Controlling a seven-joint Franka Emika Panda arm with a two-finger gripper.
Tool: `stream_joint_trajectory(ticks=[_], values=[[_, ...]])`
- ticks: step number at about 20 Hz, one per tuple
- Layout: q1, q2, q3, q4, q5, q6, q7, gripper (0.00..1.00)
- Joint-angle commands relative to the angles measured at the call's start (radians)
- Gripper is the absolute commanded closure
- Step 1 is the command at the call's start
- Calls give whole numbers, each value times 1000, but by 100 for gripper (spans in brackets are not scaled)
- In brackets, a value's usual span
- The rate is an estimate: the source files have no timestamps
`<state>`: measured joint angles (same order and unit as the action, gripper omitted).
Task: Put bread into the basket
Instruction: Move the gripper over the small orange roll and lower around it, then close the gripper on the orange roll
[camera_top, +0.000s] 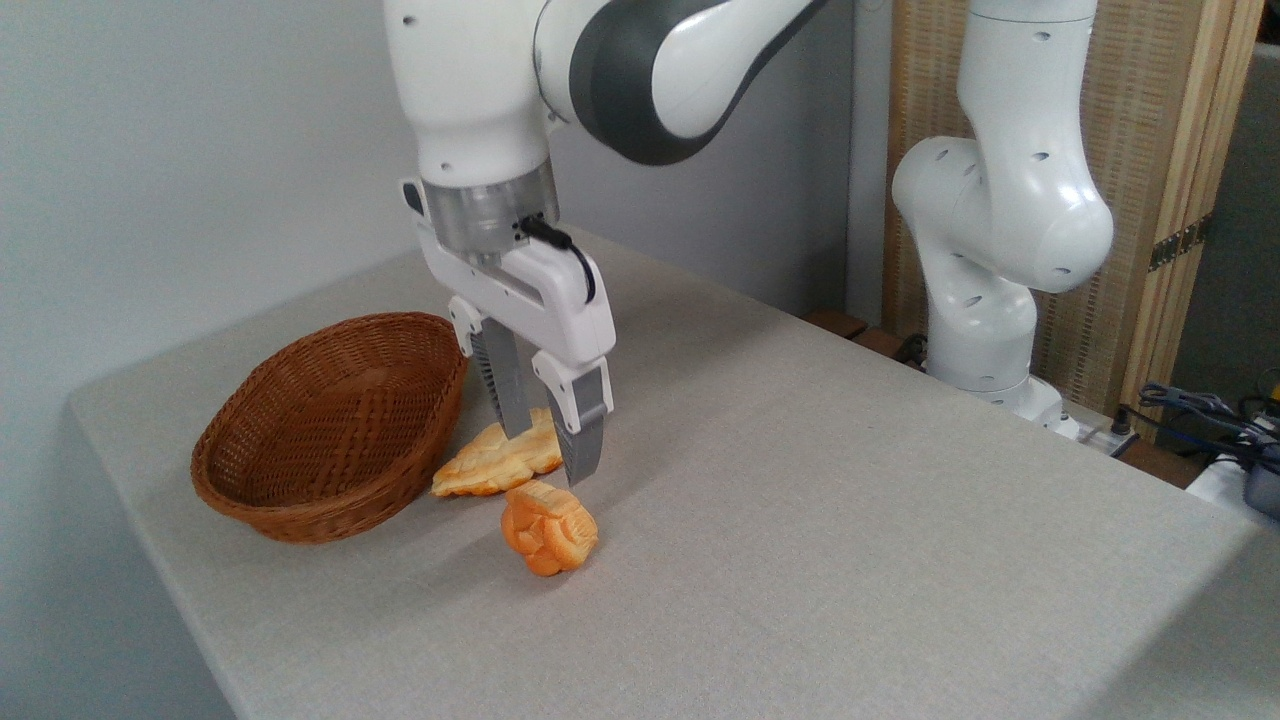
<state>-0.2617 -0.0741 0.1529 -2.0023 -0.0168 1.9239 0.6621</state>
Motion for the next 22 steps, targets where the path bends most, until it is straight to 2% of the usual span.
stream_joint_trajectory(ticks=[1, 4, 15, 16, 17, 18, 19, 20, 22], values=[[-1, 51, 10, 0, 0, 62, -37, 0], [-1, 68, 10, 0, 0, 96, -58, 0], [-1, 108, 14, -1, 8, 92, -58, 2], [-1, 114, 16, -1, 8, 92, -58, 8], [-1, 114, 16, -1, 8, 92, -58, 20], [-1, 117, 14, 0, 8, 93, -58, 37], [-1, 117, 14, 0, 8, 93, -55, 50], [-1, 117, 14, 0, 8, 92, -52, 55], [-1, 117, 14, 0, 5, 92, -50, 55]])
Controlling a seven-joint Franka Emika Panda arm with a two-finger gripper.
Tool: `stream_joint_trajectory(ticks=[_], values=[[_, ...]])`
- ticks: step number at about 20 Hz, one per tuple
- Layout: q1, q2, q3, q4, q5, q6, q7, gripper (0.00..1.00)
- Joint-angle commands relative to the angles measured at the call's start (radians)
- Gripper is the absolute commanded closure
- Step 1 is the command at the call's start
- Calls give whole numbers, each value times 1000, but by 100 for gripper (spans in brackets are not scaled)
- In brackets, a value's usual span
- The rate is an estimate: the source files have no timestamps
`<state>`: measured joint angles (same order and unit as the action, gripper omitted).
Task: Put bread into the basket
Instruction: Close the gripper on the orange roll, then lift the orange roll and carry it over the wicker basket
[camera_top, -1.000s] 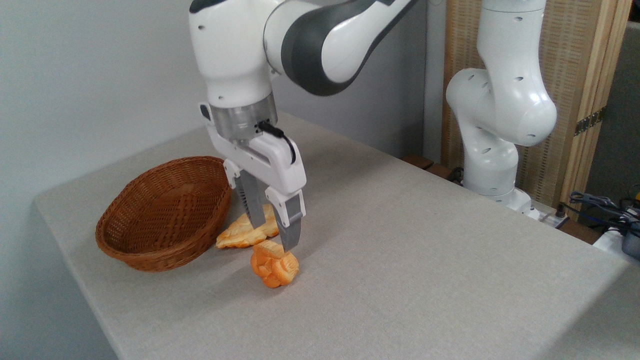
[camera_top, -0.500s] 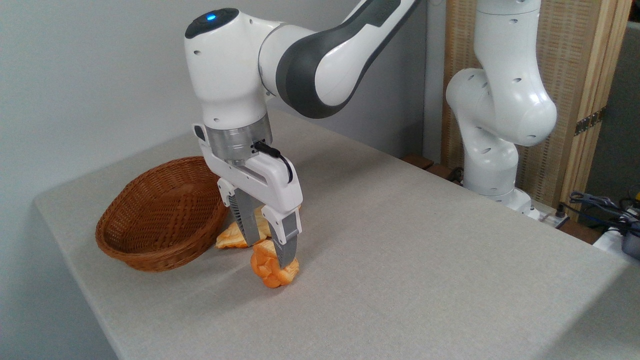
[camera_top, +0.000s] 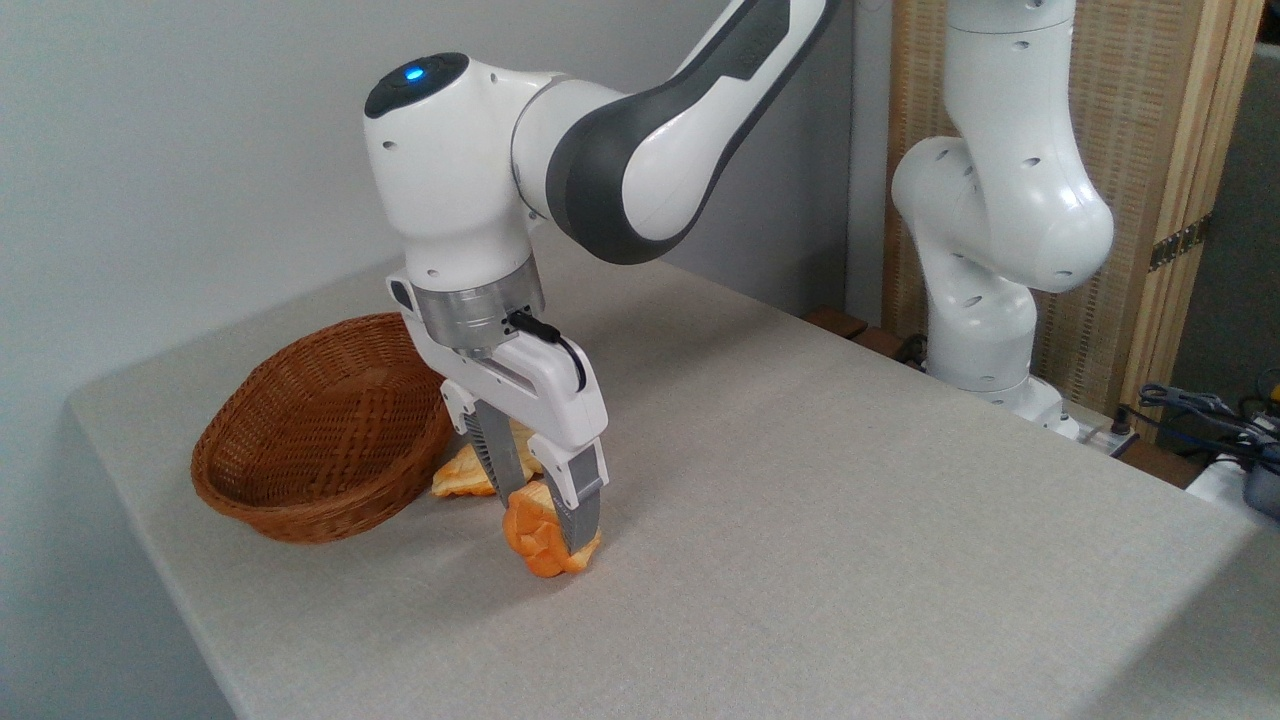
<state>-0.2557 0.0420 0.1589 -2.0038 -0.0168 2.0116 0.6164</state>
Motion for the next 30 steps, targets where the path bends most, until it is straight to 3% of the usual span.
stream_joint_trajectory(ticks=[1, 10, 14, 16, 19, 20, 21, 22, 25, 30], values=[[-7, 1, 8, 2, 3, 4, -3, 55], [-10, -8, 4, 46, -2, -1, -13, 51], [-27, -7, -18, 135, -109, 1, -24, 48], [-27, 2, -70, 178, -153, 10, -55, 48], [-27, 64, -142, 258, -181, 25, -168, 29], [-27, 85, -166, 276, -183, 39, -199, 28], [-27, 100, -189, 283, -184, 62, -222, 18], [-27, 114, -217, 284, -178, 97, -242, 0], [-27, 160, -257, 284, -173, 170, -290, 0], [-27, 171, -265, 284, -173, 176, -293, 0]])
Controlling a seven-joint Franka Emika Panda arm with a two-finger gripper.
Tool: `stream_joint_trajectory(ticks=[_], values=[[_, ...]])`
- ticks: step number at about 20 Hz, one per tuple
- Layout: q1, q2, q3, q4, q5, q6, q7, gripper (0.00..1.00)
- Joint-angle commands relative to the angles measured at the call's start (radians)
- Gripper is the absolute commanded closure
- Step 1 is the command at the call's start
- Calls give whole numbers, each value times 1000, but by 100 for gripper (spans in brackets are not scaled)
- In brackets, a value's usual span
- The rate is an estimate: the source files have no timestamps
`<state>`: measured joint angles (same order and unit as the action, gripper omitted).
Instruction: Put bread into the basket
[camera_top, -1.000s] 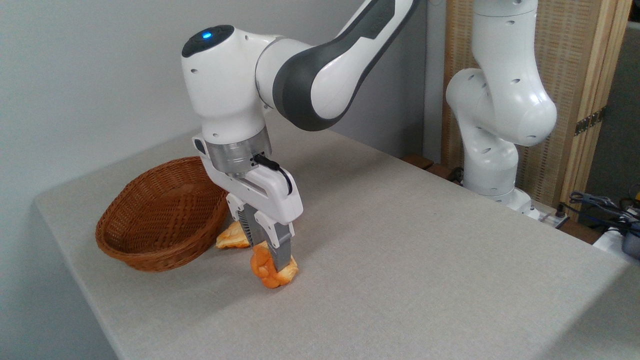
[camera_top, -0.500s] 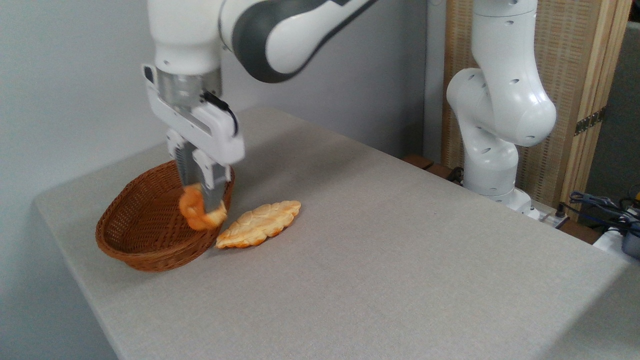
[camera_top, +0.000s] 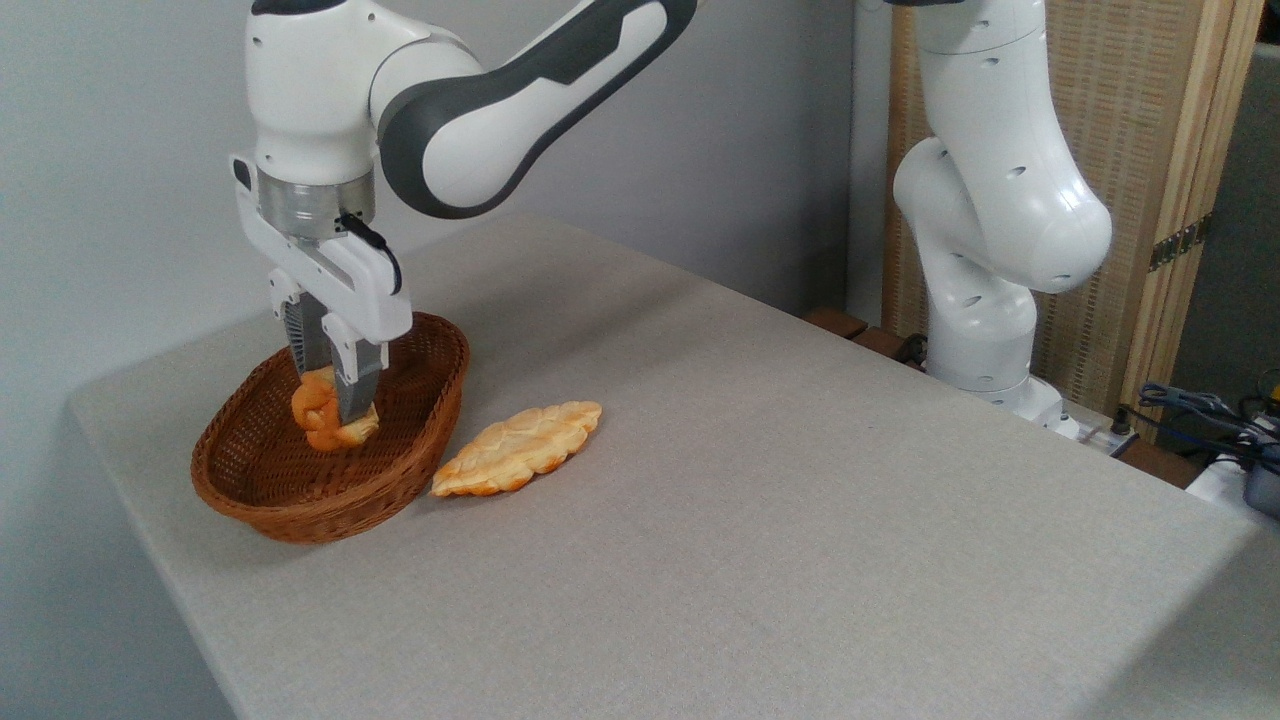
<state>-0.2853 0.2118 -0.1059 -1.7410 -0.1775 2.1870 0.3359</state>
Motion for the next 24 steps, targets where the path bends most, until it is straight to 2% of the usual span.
stream_joint_trajectory(ticks=[1, 6, 9, 13, 14, 18, 24], values=[[3, 1, 0, 20, -13, -1, -11, 0], [3, -5, 2, 20, -13, -7, -40, 0], [14, -46, 23, 20, -4, -59, -38, 0], [18, -117, 84, 20, 119, -197, -21, 0], [18, -127, 107, 20, 139, -235, 0, 0], [18, -155, 195, 20, 144, -377, 216, 0], [20, -161, 324, 18, 142, -415, 422, 0]])
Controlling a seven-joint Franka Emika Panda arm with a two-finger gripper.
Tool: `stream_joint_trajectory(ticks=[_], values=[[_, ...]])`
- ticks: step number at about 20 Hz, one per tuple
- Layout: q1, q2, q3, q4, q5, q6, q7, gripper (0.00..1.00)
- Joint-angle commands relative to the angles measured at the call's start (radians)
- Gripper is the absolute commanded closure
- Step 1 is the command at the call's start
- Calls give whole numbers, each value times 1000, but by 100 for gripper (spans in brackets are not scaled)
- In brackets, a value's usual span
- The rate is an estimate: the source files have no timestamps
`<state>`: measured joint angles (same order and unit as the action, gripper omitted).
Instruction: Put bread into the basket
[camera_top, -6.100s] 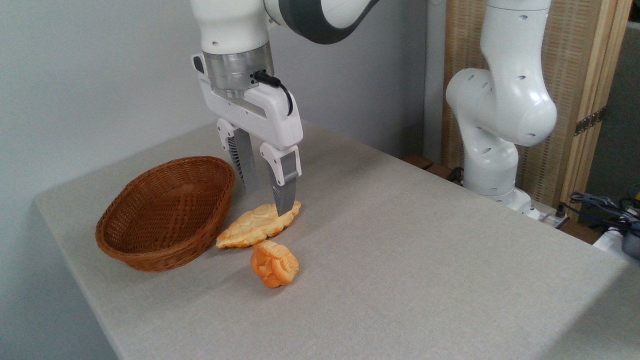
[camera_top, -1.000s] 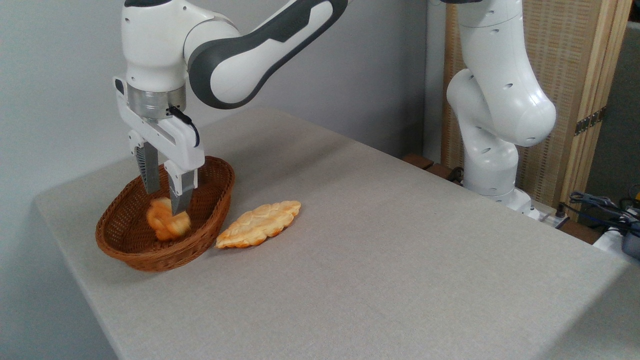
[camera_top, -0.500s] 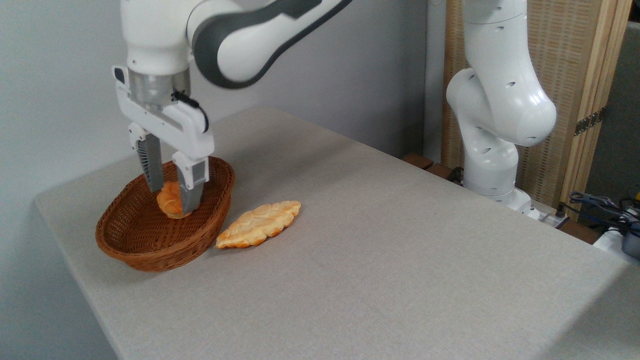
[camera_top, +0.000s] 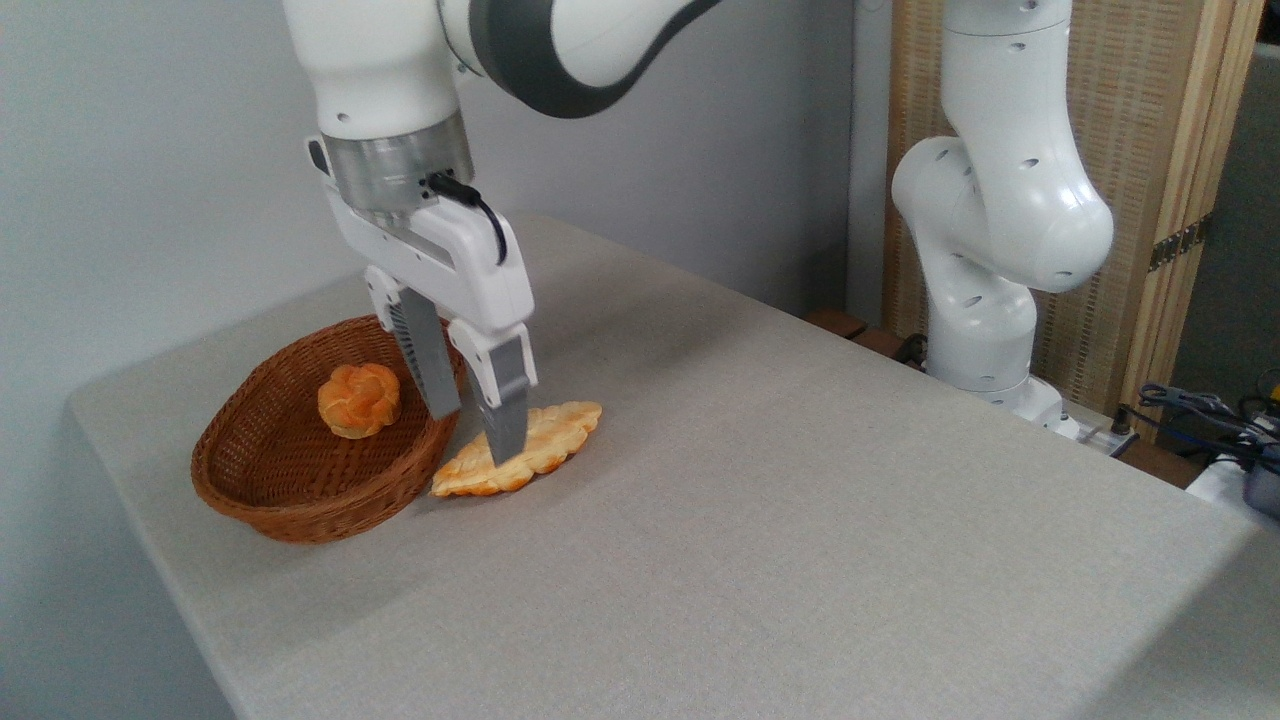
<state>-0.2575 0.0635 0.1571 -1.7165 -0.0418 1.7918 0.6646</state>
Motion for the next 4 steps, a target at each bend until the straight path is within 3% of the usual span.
stream_joint_trajectory(ticks=[1, 4], values=[[-9, -13, 74, -6, -4, -28, 101, 0], [-8, -13, 87, -8, -10, -35, 99, 0]])
